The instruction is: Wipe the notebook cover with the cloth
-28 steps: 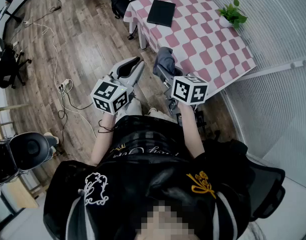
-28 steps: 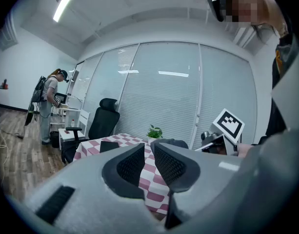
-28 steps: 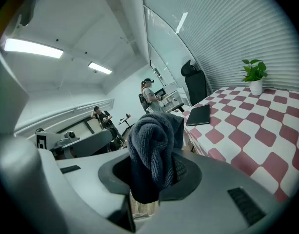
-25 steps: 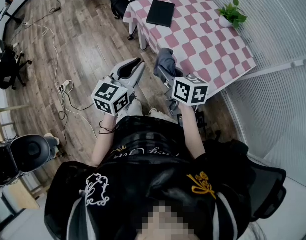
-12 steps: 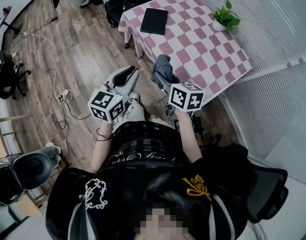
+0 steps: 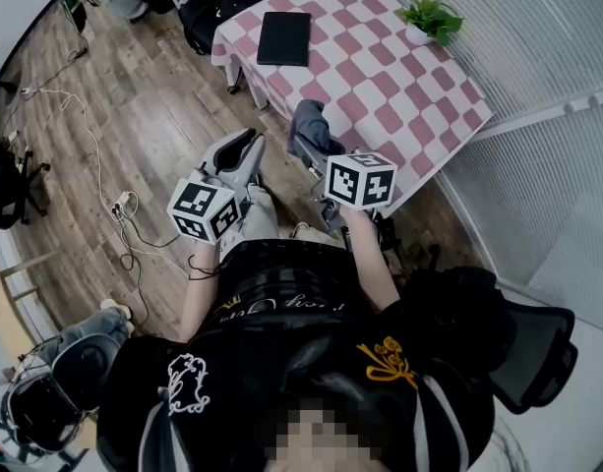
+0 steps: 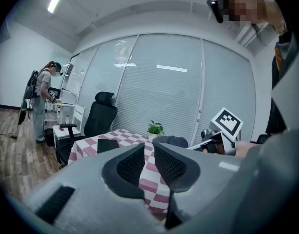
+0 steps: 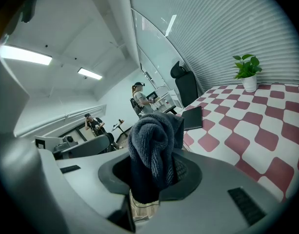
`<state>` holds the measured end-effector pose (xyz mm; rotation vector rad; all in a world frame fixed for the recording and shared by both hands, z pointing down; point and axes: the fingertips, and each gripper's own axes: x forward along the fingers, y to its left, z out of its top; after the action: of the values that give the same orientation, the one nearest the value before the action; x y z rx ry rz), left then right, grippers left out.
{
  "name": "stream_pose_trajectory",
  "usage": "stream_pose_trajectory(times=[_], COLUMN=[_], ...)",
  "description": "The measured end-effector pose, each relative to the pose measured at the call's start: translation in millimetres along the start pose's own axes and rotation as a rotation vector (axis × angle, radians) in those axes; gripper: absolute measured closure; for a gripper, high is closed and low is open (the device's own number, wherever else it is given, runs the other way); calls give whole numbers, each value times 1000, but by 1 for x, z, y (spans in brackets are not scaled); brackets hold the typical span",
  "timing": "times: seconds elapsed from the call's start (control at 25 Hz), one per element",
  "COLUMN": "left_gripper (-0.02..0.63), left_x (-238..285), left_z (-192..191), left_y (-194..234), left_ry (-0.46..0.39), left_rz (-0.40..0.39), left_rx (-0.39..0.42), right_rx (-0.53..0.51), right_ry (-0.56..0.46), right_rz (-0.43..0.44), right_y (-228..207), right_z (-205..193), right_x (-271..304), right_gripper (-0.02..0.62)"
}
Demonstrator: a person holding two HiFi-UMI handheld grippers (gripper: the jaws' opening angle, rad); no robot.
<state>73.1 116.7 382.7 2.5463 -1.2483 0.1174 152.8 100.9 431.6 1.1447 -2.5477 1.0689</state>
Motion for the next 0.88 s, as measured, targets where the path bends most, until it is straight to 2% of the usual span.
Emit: stream_pose_trajectory(times=[0.28, 0.56, 0.88], left_gripper=[534, 534, 534], left_x=[37, 67, 83], left_z=[14, 53, 63], left_y=[66, 144, 207], left_ry=[16, 9, 29], left_rz=[-39, -86, -147], left_rx=[-7, 11, 2], right_rx=[13, 28, 22], right_ry=[6, 15, 36], right_rz=[-62, -100, -143], right_y=[-14, -8, -7], right_z=[32, 71, 97], right_x=[55, 123, 194], right_gripper=[509, 509, 509])
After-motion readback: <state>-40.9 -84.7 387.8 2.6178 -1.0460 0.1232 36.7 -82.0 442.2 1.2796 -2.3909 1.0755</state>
